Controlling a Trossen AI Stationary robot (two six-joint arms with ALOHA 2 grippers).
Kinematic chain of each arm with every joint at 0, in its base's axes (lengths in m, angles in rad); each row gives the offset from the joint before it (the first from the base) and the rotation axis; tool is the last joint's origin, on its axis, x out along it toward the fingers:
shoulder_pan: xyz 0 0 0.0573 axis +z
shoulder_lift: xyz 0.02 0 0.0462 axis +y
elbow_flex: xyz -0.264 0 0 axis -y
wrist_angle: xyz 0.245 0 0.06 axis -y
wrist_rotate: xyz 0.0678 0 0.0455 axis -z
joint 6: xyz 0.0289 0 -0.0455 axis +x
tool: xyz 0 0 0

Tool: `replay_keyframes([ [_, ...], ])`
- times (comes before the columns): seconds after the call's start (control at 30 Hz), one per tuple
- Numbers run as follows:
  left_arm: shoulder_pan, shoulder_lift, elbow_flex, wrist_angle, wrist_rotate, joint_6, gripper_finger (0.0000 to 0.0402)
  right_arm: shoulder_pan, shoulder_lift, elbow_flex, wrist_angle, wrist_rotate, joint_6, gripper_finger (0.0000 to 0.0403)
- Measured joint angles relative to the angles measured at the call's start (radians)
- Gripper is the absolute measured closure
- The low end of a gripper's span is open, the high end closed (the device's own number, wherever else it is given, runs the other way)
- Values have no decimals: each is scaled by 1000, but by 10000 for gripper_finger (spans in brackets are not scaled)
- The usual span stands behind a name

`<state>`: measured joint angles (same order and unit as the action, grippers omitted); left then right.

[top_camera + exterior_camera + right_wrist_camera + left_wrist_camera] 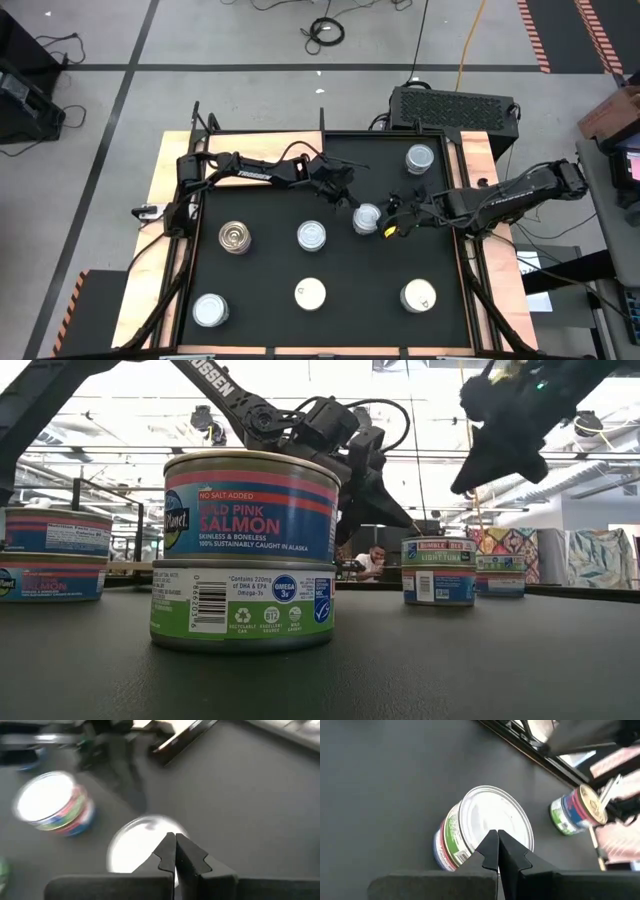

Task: Stack canned seafood by type on shelf
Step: Remove the green and white tuna can from the blue and pink tuna can on the table

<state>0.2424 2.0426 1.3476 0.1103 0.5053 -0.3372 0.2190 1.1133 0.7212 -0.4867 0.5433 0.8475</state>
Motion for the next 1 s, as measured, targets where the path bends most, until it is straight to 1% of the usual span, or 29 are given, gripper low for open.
replay_keyframes([
  [0.1, -6, 0, 0, -23, -5, 120, 395, 37, -2, 2, 21, 5, -20, 403],
  [0.17, -14, 0, 0, -36, -29, 137, 379, 41, -10, 17, 33, 23, -61, 403],
  [0.23, -17, -7, 0, -54, -39, 135, 356, 40, -14, 45, 45, 54, -73, 403],
  [0.3, -18, -20, 7, -103, -43, 137, 329, 40, -14, 72, 46, 62, -86, 403],
  [0.4, -24, -35, 67, -241, -61, 192, 284, 48, -14, 92, 62, 59, -133, 403],
  [0.53, -73, -35, 151, -374, -159, 306, 226, 52, -14, 93, 41, 43, -152, 403],
  [0.63, -113, -33, 164, -380, -259, 372, 193, 51, -14, 93, 6, -2, -126, 403],
  [0.7, -125, -32, 171, -383, -292, 380, 178, 54, -14, 93, -23, -26, -118, 403],
  [0.8, -120, -32, 181, -377, -301, 380, 166, 78, -14, 83, -60, -62, -92, 403],
  [0.87, -108, -32, 181, -379, -302, 369, 164, 91, -14, 52, -58, -128, -64, 403],
  [1.0, -76, -17, 181, -345, -305, 280, 164, 109, -13, -39, 14, -254, -44, 403],
])
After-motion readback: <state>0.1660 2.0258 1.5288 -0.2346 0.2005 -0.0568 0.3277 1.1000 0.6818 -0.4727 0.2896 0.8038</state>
